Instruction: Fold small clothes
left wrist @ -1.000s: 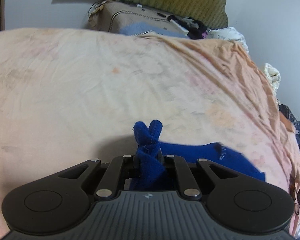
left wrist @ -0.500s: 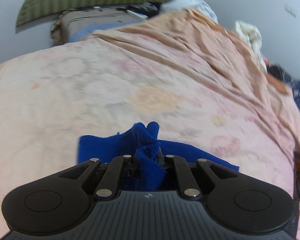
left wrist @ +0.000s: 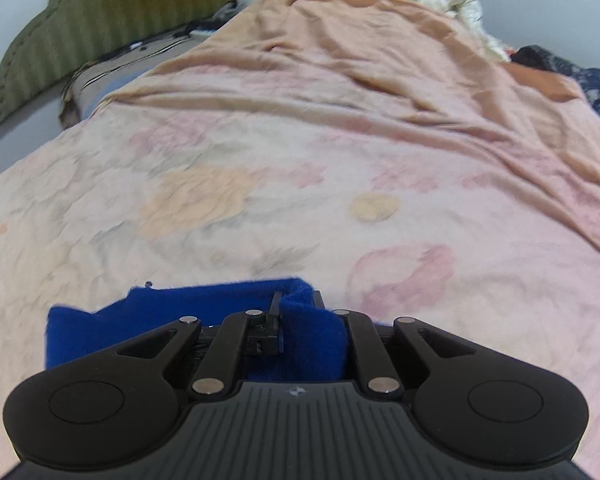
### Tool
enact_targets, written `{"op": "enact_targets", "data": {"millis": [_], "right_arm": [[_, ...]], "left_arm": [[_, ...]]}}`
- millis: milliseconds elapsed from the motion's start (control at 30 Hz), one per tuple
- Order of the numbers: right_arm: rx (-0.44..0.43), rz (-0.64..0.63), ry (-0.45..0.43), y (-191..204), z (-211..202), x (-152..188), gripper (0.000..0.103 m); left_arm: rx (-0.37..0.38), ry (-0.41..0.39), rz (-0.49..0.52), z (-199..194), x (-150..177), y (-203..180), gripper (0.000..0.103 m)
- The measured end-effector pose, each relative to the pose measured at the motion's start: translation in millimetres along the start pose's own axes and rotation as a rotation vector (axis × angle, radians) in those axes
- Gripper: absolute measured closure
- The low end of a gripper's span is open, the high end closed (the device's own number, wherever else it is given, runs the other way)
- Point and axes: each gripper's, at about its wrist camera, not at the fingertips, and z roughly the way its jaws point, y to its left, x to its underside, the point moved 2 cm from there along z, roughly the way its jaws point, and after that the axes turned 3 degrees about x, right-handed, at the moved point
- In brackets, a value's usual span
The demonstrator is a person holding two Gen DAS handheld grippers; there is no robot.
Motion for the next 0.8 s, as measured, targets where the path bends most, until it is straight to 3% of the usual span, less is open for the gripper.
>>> {"op": "enact_targets", "data": {"millis": [100, 200, 233, 267, 333, 400, 567, 700, 800], "right_arm": [[-0.034, 0.058, 0.022, -9.9, -0.8, 3.4, 0.077], [-0.041, 0.081, 0.028, -15.2, -3.5, 3.9, 0.076], [-0.043, 0.090, 0.028, -16.3, -6.2, 5.4, 0.076], [-0.048, 0.108, 0.029, -19.3, -7.5, 5.2, 0.075], [-0.058, 0.143, 0.029, -23.8, -7.9, 3.1, 0.074], [-0.067, 0.170, 0.031, -24.3, -12.7, 5.3, 0.070], [-0.083, 0.243, 0.033, -32.6, -15.5, 1.9, 0.068], [-0.096, 0.292, 0.051, -36.4, -13.7, 1.7, 0.089], [-0.108, 0.329, 0.068, -39.7, -12.2, 3.7, 0.092]], "left_arm": [[0.039, 0.005, -0.054, 2.0, -7.1, 1.8, 0.078], [0.121, -0.044, -0.150, -6.4, -12.3, 14.4, 0.071], [0.154, -0.059, -0.184, -9.7, -14.4, 19.0, 0.062], [0.177, -0.071, -0.214, -13.3, -17.0, 23.7, 0.046], [0.152, -0.110, -0.245, -24.2, -20.4, 32.1, 0.031], [0.108, -0.161, -0.223, -37.1, -19.9, 38.1, 0.031], [-0.007, -0.176, -0.087, -68.1, 7.1, 49.0, 0.030], [-0.070, -0.195, 0.022, -96.2, 53.1, 56.4, 0.028], [-0.102, -0.212, 0.054, -115.9, 86.9, 62.8, 0.026]]}}
